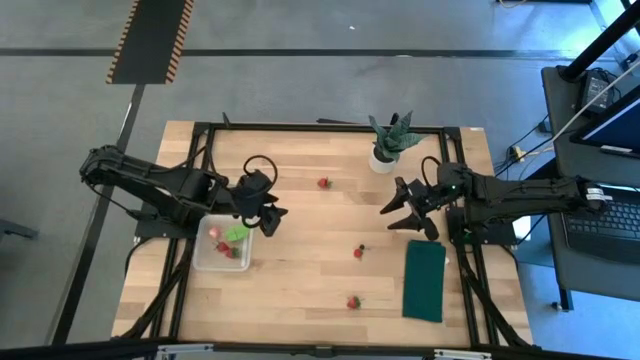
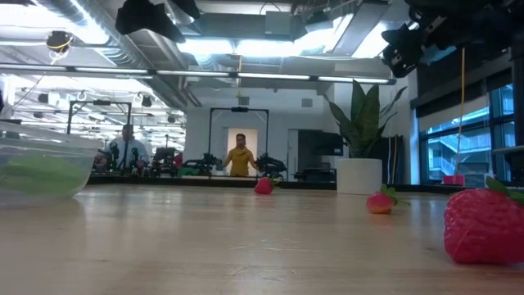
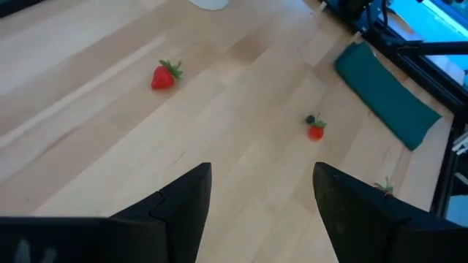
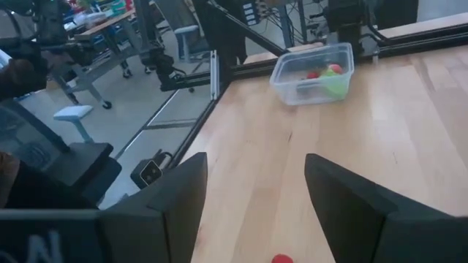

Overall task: Pick and placing Produce into tupperware
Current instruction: Put the red strawberry into the transparent bin

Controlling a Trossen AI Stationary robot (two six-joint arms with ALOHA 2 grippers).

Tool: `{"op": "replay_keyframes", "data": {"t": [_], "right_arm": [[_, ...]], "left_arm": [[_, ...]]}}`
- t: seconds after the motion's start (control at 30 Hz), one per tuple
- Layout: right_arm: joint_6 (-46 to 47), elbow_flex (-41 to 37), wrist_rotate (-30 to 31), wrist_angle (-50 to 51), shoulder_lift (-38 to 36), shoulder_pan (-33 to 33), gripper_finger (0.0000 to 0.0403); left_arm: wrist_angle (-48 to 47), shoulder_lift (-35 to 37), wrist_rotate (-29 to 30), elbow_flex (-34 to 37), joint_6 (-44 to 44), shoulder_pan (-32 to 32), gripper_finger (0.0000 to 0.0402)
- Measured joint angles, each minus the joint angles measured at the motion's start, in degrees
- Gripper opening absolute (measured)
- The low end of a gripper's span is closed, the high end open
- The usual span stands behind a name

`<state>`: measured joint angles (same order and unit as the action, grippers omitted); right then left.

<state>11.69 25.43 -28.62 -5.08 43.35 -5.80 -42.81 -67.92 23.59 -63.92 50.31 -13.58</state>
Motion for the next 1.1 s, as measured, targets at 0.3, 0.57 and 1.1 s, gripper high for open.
{"op": "replay_keyframes", "data": {"t": [0.3, 0.57, 1.1], "right_arm": [[0.01, 0.62, 0.35, -5.22, 0.00, 0.42, 0.0232], [-11.84, 18.81, 10.37, 19.70, 5.78, 5.61, 0.0232], [-15.01, 48.56, 16.09, 41.85, 33.93, 21.39, 0.0232]], "left_arm": [[0.01, 0.00, 1.53, 0.00, -5.19, 0.00, 0.0231], [0.00, 0.00, 1.51, 0.00, -7.44, 0.07, 0.0231], [-0.26, 0.00, -3.11, 0.00, -11.51, 0.07, 0.0231]]}}
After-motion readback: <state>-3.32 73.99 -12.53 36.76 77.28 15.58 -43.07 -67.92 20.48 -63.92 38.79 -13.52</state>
